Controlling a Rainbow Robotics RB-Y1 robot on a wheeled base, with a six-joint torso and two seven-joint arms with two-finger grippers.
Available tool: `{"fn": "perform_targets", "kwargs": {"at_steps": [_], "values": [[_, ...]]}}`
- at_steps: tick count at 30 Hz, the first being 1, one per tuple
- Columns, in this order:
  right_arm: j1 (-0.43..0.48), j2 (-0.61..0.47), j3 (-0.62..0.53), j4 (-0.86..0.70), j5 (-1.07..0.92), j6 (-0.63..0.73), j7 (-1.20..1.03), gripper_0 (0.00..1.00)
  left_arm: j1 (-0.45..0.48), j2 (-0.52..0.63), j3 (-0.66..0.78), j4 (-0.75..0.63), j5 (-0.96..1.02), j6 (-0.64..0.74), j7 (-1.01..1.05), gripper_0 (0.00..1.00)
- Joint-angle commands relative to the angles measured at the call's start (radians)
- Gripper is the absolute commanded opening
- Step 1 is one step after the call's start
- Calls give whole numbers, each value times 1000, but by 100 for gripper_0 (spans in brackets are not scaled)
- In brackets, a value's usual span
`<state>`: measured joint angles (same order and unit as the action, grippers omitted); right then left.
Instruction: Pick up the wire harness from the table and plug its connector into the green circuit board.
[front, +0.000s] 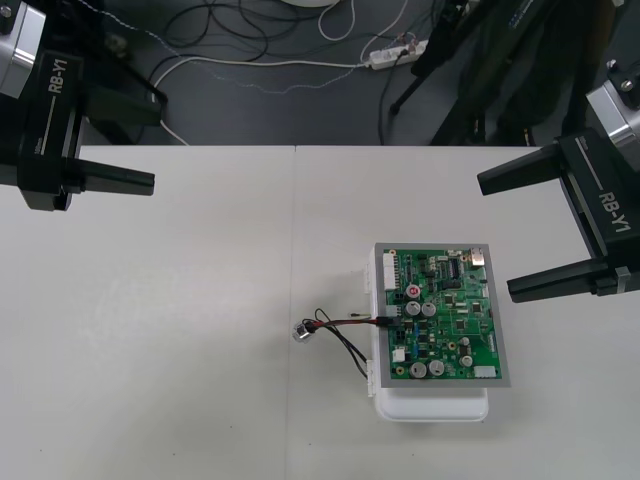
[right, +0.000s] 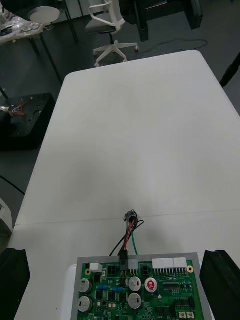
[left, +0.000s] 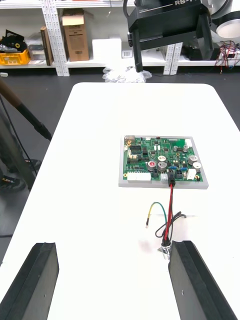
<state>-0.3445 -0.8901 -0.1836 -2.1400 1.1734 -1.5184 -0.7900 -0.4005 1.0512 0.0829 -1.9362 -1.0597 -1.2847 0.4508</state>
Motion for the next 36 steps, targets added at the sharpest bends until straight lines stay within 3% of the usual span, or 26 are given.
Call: {"fn": "perform_targets", "kwargs": {"at_steps": [1,36], "values": [[4,16,-34,-37,29,20,61,100,-21,38,0,-23,12,50,-53,64],[13,51,-34,-23,48,18,68,100,-21,38,0,-23,12,50,-53,65]]}}
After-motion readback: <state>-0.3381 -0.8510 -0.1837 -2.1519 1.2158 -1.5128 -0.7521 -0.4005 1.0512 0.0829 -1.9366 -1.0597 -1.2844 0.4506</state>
